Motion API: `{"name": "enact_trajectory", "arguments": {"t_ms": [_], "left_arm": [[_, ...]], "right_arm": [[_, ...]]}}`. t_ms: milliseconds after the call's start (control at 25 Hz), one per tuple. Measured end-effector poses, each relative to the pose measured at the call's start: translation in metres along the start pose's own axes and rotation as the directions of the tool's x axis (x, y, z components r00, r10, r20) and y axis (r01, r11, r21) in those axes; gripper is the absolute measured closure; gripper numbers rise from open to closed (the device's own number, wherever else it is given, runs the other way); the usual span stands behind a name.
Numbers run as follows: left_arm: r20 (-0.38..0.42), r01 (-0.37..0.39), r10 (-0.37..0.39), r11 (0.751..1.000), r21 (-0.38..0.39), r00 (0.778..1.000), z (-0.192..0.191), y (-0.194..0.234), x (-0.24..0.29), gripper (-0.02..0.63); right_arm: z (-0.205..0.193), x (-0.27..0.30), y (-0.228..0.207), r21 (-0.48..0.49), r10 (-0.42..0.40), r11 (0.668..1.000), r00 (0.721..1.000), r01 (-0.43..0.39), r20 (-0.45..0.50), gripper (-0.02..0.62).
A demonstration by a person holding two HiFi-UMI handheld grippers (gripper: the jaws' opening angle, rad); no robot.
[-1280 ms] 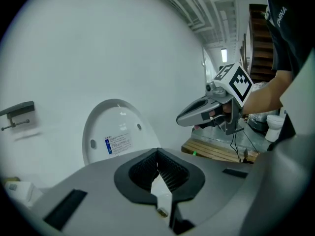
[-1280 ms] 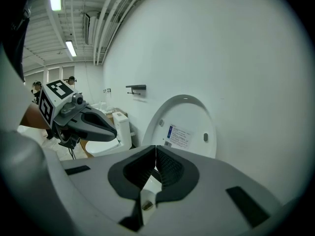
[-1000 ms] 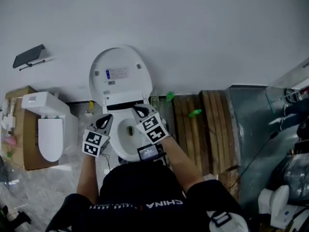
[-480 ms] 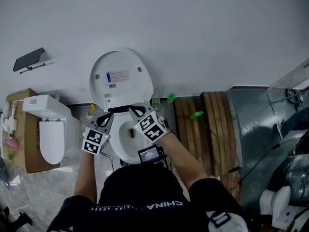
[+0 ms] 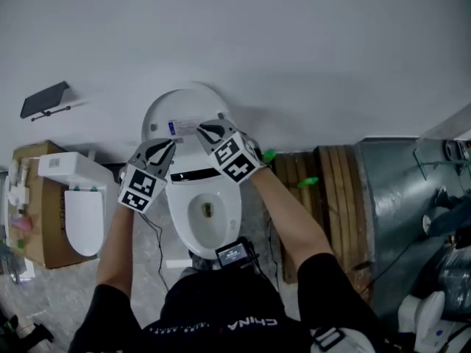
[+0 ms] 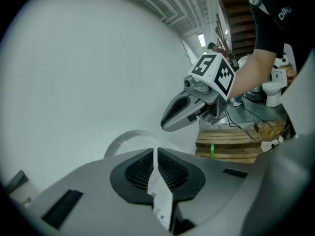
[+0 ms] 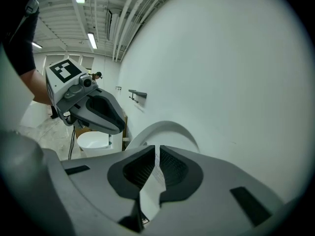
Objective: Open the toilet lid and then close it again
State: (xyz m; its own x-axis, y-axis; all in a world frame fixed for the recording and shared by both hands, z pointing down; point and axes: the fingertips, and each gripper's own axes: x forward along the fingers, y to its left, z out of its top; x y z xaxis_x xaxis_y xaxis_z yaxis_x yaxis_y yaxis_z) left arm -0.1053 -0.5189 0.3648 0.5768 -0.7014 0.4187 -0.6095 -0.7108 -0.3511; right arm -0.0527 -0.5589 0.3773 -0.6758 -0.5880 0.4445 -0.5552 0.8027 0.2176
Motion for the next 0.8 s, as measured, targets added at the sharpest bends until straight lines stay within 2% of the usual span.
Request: {"name": "enact_trajectory", "arguments": {"t_ms": [160, 240, 320, 400, 680, 800], "left_arm": [[-0.009, -0.064, 0.065, 0.995, 0.075, 0.998, 0.013, 0.049, 0.025, 0.592], [-0.017, -0.078, 0.080, 0.993, 0.087, 0.997, 0.015, 0.068, 0.039, 0.589], [-0.029, -0.075, 0.078, 0.993, 0.087, 0.997, 0.015, 0.085, 0.053, 0.537], [-0.046, -0.072, 0.076, 0.994, 0.086, 0.996, 0.012, 0.101, 0.067, 0.501], [-0.124, -0.065, 0.080, 0.991, 0.117, 0.989, -0.007, 0.143, 0.106, 0.463], [-0.185, -0.029, 0.045, 0.996, 0.088, 0.982, -0.024, 0.152, 0.121, 0.462]], "right_arm": [[0.023, 0.027, -0.039, -0.044, -0.018, 0.999, 1.000, 0.018, -0.002, 0.577], [0.028, 0.041, -0.055, -0.064, -0.022, 0.998, 1.000, 0.021, -0.014, 0.563], [0.032, 0.056, -0.065, -0.079, -0.007, 0.997, 1.000, 0.004, -0.030, 0.499], [0.035, 0.070, -0.074, -0.099, 0.004, 0.995, 0.999, -0.009, -0.045, 0.477], [0.029, 0.114, -0.106, -0.108, 0.026, 0.993, 0.994, -0.038, -0.109, 0.418], [0.020, 0.122, -0.112, -0.081, 0.052, 0.995, 0.987, -0.065, -0.150, 0.405]]}}
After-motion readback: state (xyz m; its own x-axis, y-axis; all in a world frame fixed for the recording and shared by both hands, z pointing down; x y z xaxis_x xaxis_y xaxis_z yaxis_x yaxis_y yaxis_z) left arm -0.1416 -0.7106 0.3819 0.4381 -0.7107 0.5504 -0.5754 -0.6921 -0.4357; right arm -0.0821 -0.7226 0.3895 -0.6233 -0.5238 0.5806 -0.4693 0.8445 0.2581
